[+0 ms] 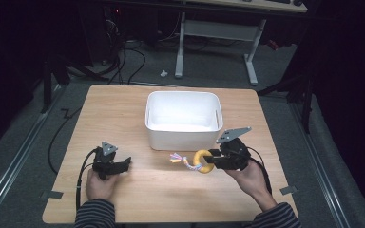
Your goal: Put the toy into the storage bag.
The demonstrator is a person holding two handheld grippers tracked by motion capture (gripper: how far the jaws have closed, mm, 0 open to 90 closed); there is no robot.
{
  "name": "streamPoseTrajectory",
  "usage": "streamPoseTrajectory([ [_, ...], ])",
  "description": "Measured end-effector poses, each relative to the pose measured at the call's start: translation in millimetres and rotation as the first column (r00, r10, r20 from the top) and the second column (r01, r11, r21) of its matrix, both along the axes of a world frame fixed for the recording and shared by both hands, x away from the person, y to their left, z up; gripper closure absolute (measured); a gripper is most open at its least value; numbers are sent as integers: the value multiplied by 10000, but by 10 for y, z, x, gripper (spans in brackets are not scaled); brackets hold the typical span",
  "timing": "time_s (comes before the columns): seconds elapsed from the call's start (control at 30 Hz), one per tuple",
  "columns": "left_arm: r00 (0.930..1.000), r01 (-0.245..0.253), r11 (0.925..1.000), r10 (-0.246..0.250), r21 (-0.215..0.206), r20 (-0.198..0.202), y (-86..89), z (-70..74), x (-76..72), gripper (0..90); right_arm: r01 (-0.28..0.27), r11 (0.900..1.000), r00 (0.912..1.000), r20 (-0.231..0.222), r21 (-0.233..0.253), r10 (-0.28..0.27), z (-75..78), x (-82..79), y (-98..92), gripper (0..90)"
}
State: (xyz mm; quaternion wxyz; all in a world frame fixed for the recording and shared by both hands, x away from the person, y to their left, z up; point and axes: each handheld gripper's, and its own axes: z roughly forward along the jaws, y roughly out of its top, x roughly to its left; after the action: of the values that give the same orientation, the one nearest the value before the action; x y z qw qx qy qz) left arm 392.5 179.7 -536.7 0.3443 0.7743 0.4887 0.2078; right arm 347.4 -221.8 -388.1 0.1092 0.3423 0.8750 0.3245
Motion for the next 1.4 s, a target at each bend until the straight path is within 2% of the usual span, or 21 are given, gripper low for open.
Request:
streamPoseTrajectory([
  [0.27,10000,-2,10000,2,1,0,0,0,0,226,129,9997,9995,280,200,-135,280,42,-76,683],
  [0.4,10000,-1,10000,1,-4,-1,0,0,0,225,228,9996,9989,405,157,-235,355,73,-84,683],
  [0.73,10000,12,10000,-12,-8,-5,2,0,0,225,461,9988,9970,617,170,-470,619,255,-51,683],
  [0.9,10000,12,10000,-12,-8,-6,2,0,1,225,506,9985,9963,688,222,-521,695,343,-22,684],
  [1.03,10000,13,10000,-13,-9,-2,2,0,2,226,806,9961,9935,772,347,-831,737,472,-10,684],
  [1.17,10000,11,10000,-11,-1,0,1,0,2,226,1008,9946,9918,768,255,-1024,740,565,-3,684],
  [1.4,10000,9,10000,-9,-15,8,2,0,5,226,1463,9892,9870,679,-70,-1455,714,844,53,684],
])
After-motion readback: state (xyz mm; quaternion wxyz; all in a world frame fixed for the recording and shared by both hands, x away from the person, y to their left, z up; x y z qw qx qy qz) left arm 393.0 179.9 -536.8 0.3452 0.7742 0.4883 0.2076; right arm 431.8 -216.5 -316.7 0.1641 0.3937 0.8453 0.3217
